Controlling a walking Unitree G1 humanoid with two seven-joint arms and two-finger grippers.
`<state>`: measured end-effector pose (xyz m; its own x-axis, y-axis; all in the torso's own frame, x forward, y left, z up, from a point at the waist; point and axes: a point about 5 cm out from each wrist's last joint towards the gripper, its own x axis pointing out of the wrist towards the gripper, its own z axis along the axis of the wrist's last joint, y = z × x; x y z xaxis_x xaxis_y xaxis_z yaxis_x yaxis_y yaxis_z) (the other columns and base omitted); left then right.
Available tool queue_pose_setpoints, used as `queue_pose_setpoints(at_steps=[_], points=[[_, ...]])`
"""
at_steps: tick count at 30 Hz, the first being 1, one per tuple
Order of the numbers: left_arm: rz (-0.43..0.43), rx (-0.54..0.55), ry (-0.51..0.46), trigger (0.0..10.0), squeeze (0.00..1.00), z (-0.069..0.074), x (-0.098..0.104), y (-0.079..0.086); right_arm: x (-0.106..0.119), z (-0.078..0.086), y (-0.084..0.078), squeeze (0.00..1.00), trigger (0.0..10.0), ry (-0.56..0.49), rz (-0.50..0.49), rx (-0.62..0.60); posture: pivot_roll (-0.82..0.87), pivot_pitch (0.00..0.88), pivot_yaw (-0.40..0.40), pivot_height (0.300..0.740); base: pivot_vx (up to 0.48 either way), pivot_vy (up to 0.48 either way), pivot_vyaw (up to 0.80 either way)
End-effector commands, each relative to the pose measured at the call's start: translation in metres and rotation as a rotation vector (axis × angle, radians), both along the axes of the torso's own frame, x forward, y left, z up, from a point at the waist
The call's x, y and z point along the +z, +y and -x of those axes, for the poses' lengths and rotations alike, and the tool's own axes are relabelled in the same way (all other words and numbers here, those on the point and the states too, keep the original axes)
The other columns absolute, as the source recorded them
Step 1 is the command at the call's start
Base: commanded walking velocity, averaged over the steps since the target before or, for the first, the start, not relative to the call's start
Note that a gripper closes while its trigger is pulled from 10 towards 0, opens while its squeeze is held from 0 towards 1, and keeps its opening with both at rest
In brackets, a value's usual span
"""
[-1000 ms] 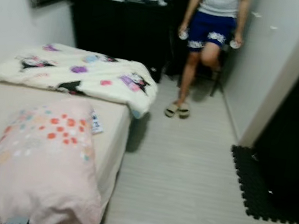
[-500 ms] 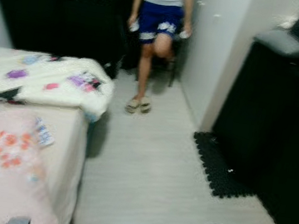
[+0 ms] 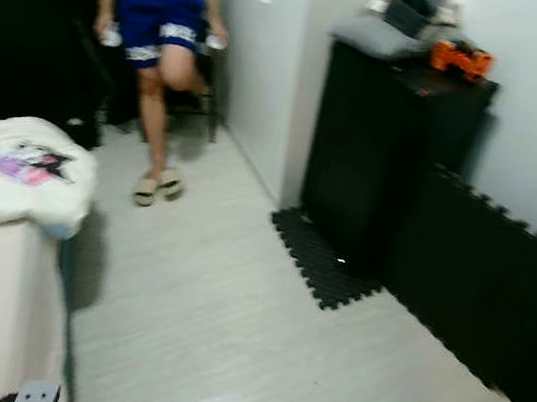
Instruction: Clean up the room
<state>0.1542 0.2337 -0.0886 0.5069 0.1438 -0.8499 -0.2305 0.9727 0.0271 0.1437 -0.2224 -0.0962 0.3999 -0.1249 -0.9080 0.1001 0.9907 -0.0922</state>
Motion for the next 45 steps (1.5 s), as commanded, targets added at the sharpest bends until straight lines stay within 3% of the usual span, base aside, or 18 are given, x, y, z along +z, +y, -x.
queue_pose_setpoints(at_steps=[1,5,10,27,45], points=[[-0.007,-0.011,-0.005,10.0,0.00,-0.004,0.002,0.000,0.001,-0.003,0.001,0.00,10.0,-0.023,-0.012,-0.026,-0.07,0.029,0.031,0.740,0.000,0.000,-0.76],[-0.015,-0.011,-0.026,10.0,0.00,-0.016,0.006,-0.003,0.007,-0.017,0.001,0.00,10.0,-0.082,-0.034,-0.067,-0.07,0.028,0.032,0.740,0.000,0.000,-0.76],[-0.015,-0.020,-0.037,10.0,0.00,-0.024,0.007,-0.010,0.008,-0.021,0.000,0.00,10.0,-0.088,-0.024,-0.070,-0.07,0.027,0.032,0.740,0.000,0.000,-0.76],[-0.030,-0.058,-0.053,10.0,0.00,-0.041,0.013,-0.023,0.006,-0.010,-0.009,0.00,10.0,-0.043,0.028,-0.082,-0.08,0.011,0.038,0.740,0.000,0.000,-0.76],[-0.020,-0.063,-0.038,10.0,0.00,-0.034,0.010,-0.019,0.005,-0.009,-0.008,0.00,10.0,-0.029,0.033,-0.069,-0.08,0.000,0.040,0.740,0.000,0.000,-0.76]])
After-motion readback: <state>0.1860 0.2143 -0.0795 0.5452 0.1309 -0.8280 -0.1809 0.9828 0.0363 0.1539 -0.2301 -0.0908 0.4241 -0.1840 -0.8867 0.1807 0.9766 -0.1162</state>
